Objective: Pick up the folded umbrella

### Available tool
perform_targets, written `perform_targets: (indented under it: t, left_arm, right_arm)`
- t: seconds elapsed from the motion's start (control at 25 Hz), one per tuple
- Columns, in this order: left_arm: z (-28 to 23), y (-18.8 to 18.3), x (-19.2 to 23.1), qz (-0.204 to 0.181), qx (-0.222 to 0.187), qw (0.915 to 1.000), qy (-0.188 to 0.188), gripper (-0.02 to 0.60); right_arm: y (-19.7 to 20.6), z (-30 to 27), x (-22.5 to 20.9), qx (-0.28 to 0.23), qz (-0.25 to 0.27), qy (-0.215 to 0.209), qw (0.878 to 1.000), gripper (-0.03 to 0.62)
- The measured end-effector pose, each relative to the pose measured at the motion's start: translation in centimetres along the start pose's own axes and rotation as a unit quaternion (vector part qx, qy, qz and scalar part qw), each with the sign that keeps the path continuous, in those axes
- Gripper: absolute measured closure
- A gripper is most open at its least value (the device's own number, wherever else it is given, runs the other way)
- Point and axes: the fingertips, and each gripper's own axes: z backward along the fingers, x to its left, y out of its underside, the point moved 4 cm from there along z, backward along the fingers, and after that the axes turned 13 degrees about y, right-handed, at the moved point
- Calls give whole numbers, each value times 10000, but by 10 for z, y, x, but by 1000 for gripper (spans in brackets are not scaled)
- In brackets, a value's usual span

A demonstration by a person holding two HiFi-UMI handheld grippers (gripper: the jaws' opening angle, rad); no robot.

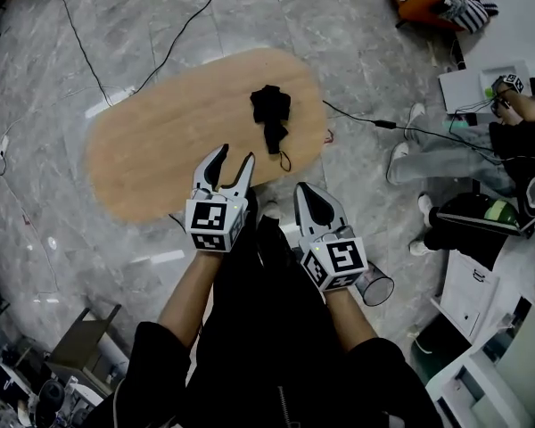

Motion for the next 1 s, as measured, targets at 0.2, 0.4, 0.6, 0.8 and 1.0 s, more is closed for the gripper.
perform_targets:
  t: [0.2, 0.4, 0.6, 0.8, 1.0]
  left_arm:
    - [-21, 17, 12, -55, 236, 9997, 39, 376]
    - [-42, 30, 22, -109, 433, 9989, 106, 373]
    - [-60, 43, 26, -69, 561, 9982, 183, 373]
    - [-80, 64, 32, -1, 741, 9970, 243, 371]
    - [-100, 80, 35, 58, 841, 9959, 335, 370]
  right_arm:
    - [10, -7, -5, 128, -30, 61, 9999, 583]
    - [16, -10, -9, 195, -102, 184, 9996, 583]
    - [22, -12, -16, 270, -173, 295, 9991, 583]
    - [30, -19, -21, 379, -169, 329, 9986, 583]
    - [38, -25, -20, 493, -249, 357, 9978, 583]
